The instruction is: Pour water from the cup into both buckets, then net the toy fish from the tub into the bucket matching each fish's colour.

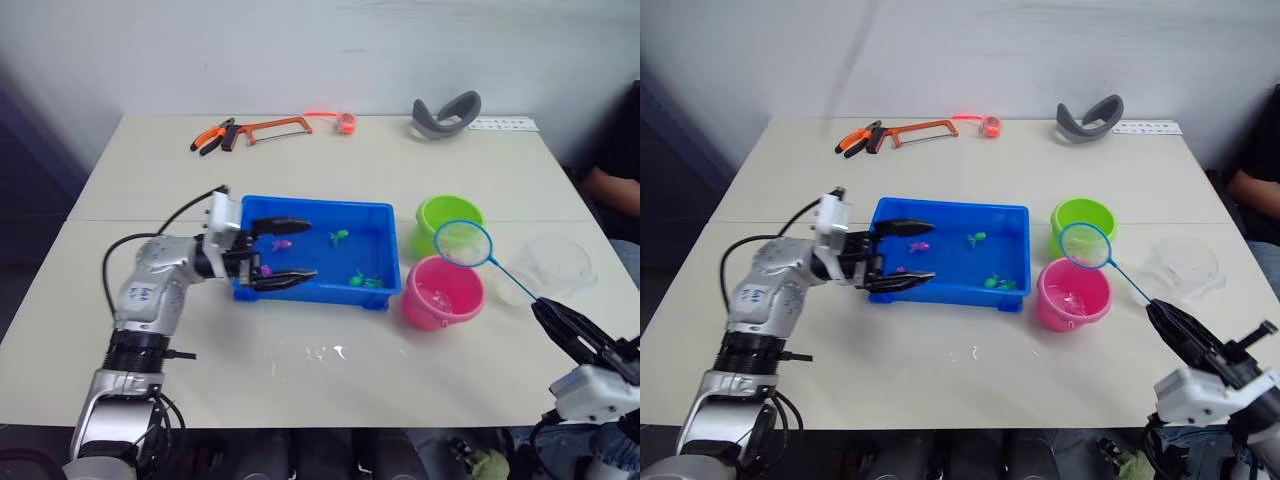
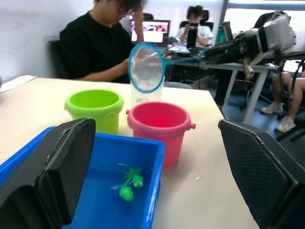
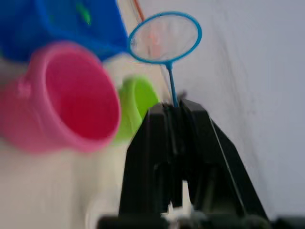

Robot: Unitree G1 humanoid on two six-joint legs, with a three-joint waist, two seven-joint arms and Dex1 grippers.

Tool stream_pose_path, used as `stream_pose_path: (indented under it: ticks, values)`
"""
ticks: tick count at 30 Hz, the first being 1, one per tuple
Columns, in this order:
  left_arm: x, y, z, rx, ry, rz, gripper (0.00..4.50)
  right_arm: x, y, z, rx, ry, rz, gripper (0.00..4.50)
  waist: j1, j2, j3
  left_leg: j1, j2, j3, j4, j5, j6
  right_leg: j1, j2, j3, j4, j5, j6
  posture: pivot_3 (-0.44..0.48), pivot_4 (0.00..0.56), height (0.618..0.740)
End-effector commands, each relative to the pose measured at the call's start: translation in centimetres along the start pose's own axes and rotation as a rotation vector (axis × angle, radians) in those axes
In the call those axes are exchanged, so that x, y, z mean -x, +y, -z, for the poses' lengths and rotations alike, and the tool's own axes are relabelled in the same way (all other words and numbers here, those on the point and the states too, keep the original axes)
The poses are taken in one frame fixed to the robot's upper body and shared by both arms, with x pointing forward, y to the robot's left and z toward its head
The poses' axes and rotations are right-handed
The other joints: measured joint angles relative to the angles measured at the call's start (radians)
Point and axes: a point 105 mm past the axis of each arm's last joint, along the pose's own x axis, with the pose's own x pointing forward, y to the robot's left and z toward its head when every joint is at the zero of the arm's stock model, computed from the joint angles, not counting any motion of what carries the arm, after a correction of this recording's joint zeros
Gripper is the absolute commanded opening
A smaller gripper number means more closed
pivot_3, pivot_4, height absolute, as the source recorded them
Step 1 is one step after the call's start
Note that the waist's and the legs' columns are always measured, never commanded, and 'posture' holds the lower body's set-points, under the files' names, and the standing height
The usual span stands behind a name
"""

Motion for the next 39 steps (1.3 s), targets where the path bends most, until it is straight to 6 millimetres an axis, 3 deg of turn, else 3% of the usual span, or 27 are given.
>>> stream_pose_path:
  ticks: [1,3,7,15,22,28,35,39]
  values:
    - [8.0,1.2,-2.6,0.012,-0.048,-0.281,4.49,-6.8,-5.4,-6.4,-0.921,-0.363,-0.008,0.0,-0.007,-0.001,0.0,0.0,0.001,0.0,0.0,0.0,0.0,0.001,-0.001,-0.001,0.0,0.0,0.0,0.0,0.15,0.74]
    - [10.3,1.1,-2.4,0.012,-0.013,-0.365,4.49,-8.9,-5.6,-6.7,-1.028,-0.378,-0.064,0.0,-0.018,-0.001,0.0,0.001,0.003,-0.001,0.0,0.0,-0.001,0.001,-0.001,-0.001,0.0,0.0,0.0,0.0,0.15,0.74]
    - [12.6,0.4,-2.4,0.02,0.029,-0.457,4.49,-12.1,-6.1,-8.0,-1.187,-0.405,-0.201,0.0,-0.016,-0.001,0.0,0.0,0.004,-0.003,0.001,0.0,-0.001,0.001,-0.001,-0.003,0.001,0.0,-0.001,0.0,0.15,0.74]
    - [16.0,-0.7,-2.2,0.034,0.089,-0.583,4.49,-17.0,-3.6,-10.8,-1.157,-0.266,-0.578,0.0,-0.019,-0.002,0.0,-0.005,-0.001,-0.006,0.002,-0.003,0.003,-0.001,-0.012,-0.01,-0.001,0.0,-0.001,0.0,0.15,0.74]
    - [15.3,-1.3,-1.8,0.018,0.144,-0.556,4.49,-19.8,-1.0,-9.4,-1.077,-0.026,-0.635,0.0,-0.023,-0.002,0.0,-0.007,-0.003,-0.005,0.001,-0.004,0.005,-0.002,-0.014,-0.012,-0.002,0.0,0.0,0.0,0.15,0.74]
    - [14.6,-1.0,-1.4,0.009,0.175,-0.539,4.49,-21.5,0.1,-8.9,-0.976,0.037,-0.602,0.0,-0.022,-0.001,0.0,-0.008,-0.004,-0.004,0.0,-0.004,0.004,-0.003,-0.013,-0.013,-0.001,0.0,0.0,0.0,0.15,0.74]
    - [14.1,-0.4,-1.6,-0.006,0.188,-0.52,4.49,-22.9,0.5,-10.9,-0.94,-0.024,-0.624,0.0,-0.023,-0.001,0.0,-0.009,-0.004,-0.003,0.0,-0.003,0.004,-0.007,-0.013,-0.013,0.001,0.0,0.0,0.0,0.15,0.74]
    - [14.0,-0.1,-1.7,-0.013,0.19,-0.515,4.49,-23.3,0.0,-12.3,-1.04,-0.083,-0.643,0.0,-0.023,-0.002,0.0,-0.019,-0.004,-0.002,0.002,-0.002,0.003,-0.017,-0.013,-0.012,0.005,0.0,0.0,0.0,0.15,0.74]
